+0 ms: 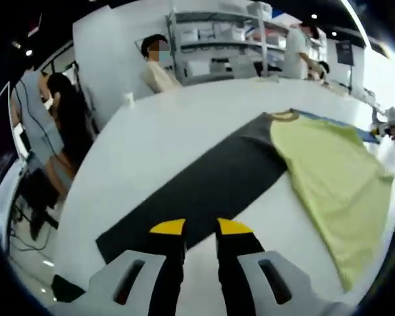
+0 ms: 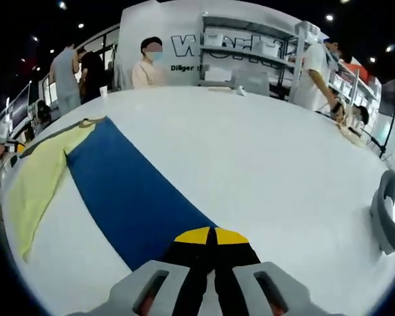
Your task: Fold the garment on the visible template until the final outline fits inside the template.
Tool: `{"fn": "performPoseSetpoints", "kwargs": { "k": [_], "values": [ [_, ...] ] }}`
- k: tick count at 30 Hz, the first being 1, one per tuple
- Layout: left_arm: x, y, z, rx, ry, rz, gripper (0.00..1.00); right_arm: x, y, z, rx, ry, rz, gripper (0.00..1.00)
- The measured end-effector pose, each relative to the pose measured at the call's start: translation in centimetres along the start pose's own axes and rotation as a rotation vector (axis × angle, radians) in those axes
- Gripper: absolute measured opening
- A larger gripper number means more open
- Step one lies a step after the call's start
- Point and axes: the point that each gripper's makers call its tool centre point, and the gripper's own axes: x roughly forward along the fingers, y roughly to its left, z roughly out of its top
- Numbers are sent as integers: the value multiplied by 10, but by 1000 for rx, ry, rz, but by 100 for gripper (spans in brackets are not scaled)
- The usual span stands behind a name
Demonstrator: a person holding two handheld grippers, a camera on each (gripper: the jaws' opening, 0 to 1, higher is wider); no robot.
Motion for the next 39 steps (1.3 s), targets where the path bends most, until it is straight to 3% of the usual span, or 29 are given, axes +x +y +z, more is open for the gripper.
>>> {"fn": "performPoseSetpoints", "kwargs": {
  "k": [2,5,9,12,15,20,30,31,36,39],
  "values": [
    [-2,-7,1,0,-4,-4,15,3,-3,2,-7,-2,7,0],
    [-13,-45,8,-7,-17,-20,16,11,-11,7,-10,-10,21,0],
    [-22,-69,8,-26,-28,-39,16,20,-18,14,-14,-16,36,0],
    [-26,-81,4,-18,-17,-57,17,27,-25,18,-17,-18,43,0],
    [-35,-106,-2,-42,-8,-81,17,35,-31,23,-25,-24,57,0],
    [-45,-135,-21,-75,23,-103,17,50,-36,35,-35,-43,84,0],
    [-59,-170,-17,-104,12,-117,18,67,-49,48,-37,-52,111,0],
    [-64,-179,-8,-109,-4,-116,18,65,-41,50,-42,-68,163,0],
    [-62,-182,-8,-109,-18,-127,18,56,-25,65,-49,-152,237,0],
    [-63,-186,-7,-107,-20,-135,18,39,-9,69,-64,-157,322,0]
  ]
}}
